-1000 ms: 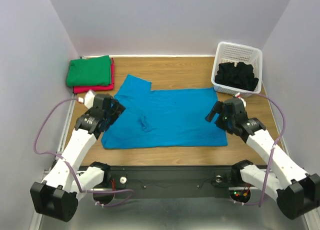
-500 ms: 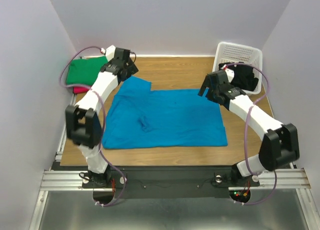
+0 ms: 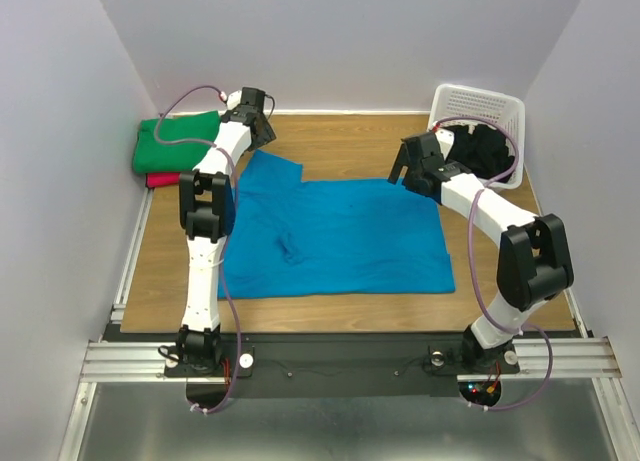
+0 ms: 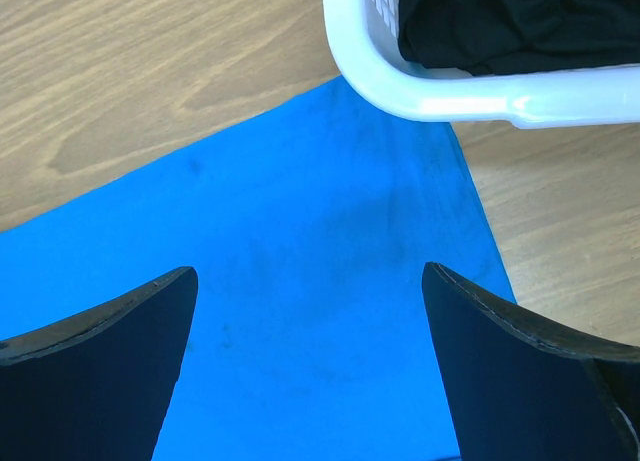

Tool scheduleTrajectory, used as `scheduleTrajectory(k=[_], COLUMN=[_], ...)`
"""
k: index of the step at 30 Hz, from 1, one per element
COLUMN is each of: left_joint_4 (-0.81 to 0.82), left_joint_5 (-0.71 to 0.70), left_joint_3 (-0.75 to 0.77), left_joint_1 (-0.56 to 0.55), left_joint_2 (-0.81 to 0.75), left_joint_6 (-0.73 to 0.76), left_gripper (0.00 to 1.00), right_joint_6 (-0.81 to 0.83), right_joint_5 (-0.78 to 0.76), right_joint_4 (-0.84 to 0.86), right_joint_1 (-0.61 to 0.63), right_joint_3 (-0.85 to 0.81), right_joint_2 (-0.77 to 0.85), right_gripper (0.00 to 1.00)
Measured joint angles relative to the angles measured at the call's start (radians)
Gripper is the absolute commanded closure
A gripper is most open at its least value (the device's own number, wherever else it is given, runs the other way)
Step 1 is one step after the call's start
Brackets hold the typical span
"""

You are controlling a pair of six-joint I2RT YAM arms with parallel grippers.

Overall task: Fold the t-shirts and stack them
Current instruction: Fold the tshirt

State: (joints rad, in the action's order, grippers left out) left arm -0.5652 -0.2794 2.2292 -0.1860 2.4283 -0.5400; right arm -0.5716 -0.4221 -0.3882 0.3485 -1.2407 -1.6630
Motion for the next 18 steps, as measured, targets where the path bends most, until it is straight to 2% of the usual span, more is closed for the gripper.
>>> scheduleTrajectory(k=[3,5,6,11,18], left_joint_4=[0.0,0.005,0.007,0.023,0.057], left_joint_5=[0.018,0.021,0.023,0.029,0.036], left_joint_3=[0.004,0.004,0.004,-0.01,-0.057], left_joint_1=[0.008,0.009,0.01,0.01,0.009], left_joint_2=[0.033,0.045,0.051,0.056,0.055], left_joint_6=[0.01,0.014,0.016,0.024,0.045], left_gripper=[0.16,0.19,0.26,0.45,0.47], right_joint_6=[0.002,0.004,0.005,0.008,0.008], right_joint_5=[0.0,0.0,-0.001,-0.002,-0.01], right_joint_4=[0.001,0.005,0.006,0.008,0.008], right_joint_1=[0.0,0.0,0.0,0.0,0.0], right_joint_3=[0.0,0.0,0.0,0.0,-0.008], right_joint_2=[-0.009,-0.013,-0.016,-0.031,-0.054], right_gripper=[0.0,0.0,0.0,0.0,0.0])
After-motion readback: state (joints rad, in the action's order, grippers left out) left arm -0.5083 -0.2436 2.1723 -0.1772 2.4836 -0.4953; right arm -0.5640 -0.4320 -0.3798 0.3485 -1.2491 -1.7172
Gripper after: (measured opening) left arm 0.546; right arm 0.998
